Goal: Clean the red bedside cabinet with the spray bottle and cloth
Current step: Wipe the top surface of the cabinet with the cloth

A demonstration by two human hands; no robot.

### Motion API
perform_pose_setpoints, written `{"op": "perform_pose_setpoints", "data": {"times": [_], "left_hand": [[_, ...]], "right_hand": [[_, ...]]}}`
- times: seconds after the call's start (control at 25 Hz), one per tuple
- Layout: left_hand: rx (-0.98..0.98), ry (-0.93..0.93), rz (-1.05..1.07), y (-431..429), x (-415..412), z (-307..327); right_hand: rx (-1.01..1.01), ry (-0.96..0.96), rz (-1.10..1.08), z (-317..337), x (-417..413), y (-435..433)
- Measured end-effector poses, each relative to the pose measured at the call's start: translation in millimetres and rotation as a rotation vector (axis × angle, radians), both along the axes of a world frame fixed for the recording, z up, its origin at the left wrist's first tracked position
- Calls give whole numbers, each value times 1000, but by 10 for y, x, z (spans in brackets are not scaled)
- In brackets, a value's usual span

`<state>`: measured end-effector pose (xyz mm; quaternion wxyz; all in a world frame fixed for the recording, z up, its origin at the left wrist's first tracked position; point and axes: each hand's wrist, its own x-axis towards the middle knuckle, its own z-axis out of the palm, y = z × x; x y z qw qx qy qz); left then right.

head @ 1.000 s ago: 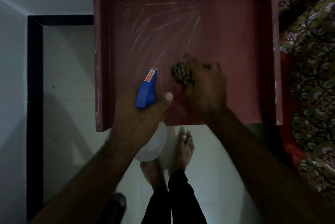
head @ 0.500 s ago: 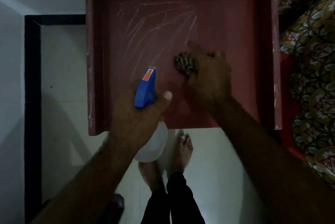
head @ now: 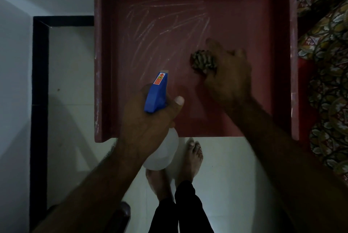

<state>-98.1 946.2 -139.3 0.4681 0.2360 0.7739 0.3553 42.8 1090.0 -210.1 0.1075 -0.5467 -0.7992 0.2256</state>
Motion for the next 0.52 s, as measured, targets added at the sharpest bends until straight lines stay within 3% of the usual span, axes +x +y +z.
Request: {"op": "perform_pose_setpoints", "data": {"times": [0.24,0.36,0.52], "left_hand": [[22,6,3,102,-2,60],[27,17,-11,143,-38,73],[42,15,-16,180,-74,77]], "right_hand": [[10,63,-2,-29,287,-490],[0,-15,-28,-130,327,-122],[-26,1,-243,-175,155,424]]}}
